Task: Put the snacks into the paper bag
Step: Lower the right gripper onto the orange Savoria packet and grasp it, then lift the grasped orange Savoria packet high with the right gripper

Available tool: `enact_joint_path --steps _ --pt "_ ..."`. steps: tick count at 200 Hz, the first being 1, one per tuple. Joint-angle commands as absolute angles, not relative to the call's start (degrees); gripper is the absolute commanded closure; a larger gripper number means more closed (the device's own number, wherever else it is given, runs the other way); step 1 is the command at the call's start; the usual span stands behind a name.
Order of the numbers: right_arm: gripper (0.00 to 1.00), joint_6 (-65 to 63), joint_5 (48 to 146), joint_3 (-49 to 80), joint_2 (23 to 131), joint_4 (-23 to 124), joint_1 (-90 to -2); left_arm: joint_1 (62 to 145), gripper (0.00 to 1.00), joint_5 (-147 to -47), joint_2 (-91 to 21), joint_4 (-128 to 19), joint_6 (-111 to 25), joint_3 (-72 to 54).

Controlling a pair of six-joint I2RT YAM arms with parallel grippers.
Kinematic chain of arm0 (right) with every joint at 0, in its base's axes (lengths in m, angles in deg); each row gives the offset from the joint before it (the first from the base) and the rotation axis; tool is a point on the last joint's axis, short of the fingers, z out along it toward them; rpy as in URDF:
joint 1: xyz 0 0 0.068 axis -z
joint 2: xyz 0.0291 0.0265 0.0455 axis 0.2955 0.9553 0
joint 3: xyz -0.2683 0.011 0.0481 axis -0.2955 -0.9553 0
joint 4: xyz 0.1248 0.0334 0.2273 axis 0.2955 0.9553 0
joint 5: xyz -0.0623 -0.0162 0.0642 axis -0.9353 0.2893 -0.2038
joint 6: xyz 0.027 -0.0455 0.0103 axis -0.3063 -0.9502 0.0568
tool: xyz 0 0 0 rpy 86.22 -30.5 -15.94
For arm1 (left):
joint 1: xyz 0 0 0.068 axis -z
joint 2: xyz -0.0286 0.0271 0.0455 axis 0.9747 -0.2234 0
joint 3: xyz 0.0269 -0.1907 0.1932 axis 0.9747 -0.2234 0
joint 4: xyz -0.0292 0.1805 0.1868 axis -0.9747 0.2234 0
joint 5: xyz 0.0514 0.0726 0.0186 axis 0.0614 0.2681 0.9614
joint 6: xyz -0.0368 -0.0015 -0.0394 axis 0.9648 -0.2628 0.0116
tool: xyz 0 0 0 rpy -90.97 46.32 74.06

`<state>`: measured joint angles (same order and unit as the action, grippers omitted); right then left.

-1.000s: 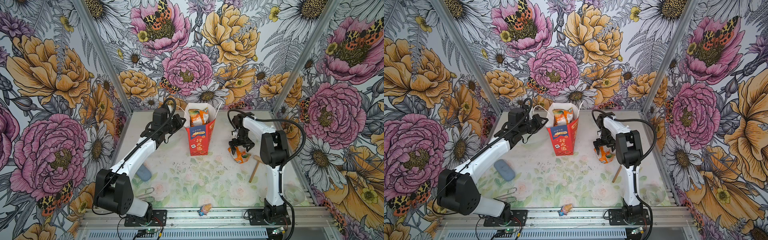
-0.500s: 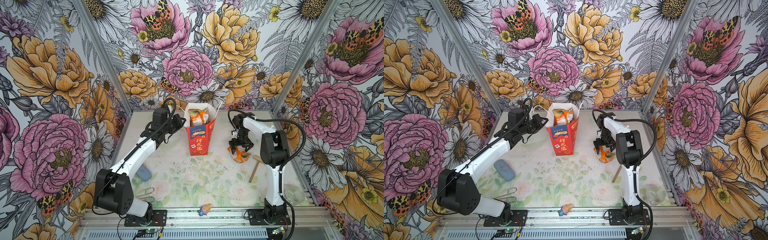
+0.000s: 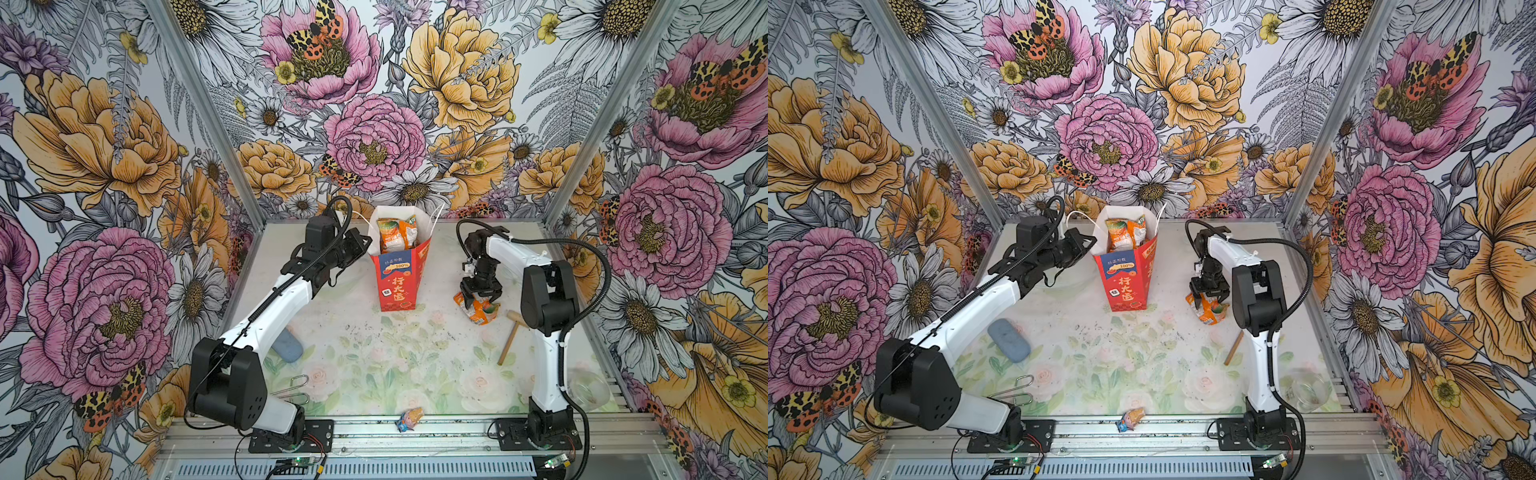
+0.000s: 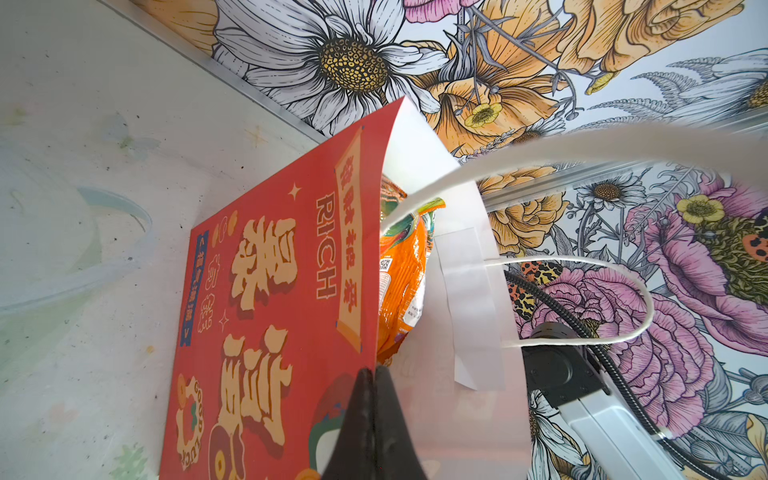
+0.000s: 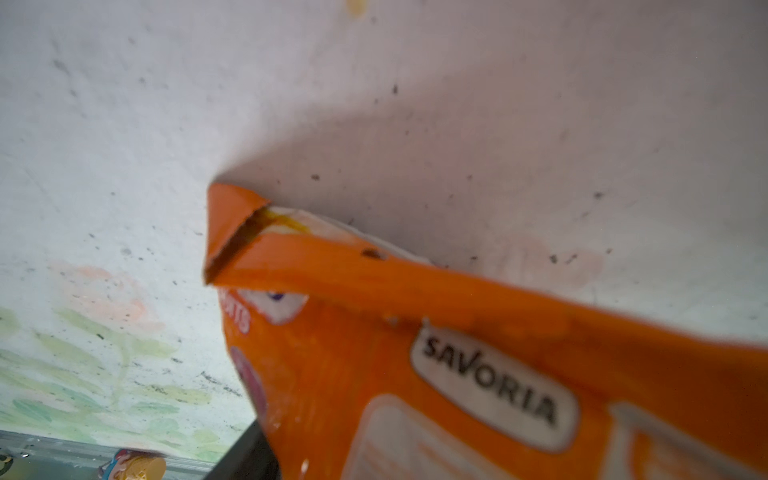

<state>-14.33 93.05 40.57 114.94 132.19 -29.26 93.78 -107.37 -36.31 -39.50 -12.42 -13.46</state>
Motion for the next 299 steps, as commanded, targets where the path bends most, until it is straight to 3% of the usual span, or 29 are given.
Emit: enact_joint_path --steps 1,64,107,156,253,299 --pt "0.38 -13.8 93.9 40.5 113.3 129.7 -29.5 92.8 1.0 -107.7 -35.5 -40.4 -12.4 -13.6" --pt "0.58 -13.6 95.8 40.6 110.9 129.0 -29.4 92.7 1.0 -107.6 -35.3 -40.5 -12.3 -13.8" --pt "0.67 -13.4 96.6 40.8 109.8 128.8 -29.3 92.8 1.0 -107.5 -35.1 -40.5 -12.3 -13.8" --pt "0.93 -13.2 97.8 41.5 108.1 128.5 -29.1 92.9 1.0 -107.4 -35.1 -40.5 -12.2 -13.9" --pt "0.98 -12.8 98.0 43.1 103.9 128.5 -28.8 92.8 1.0 -107.5 -34.9 -40.7 -12.2 -14.2" --pt "1.0 -11.2 99.7 50.0 99.0 129.4 -28.4 92.9 1.0 -107.6 -34.8 -40.7 -12.3 -14.1"
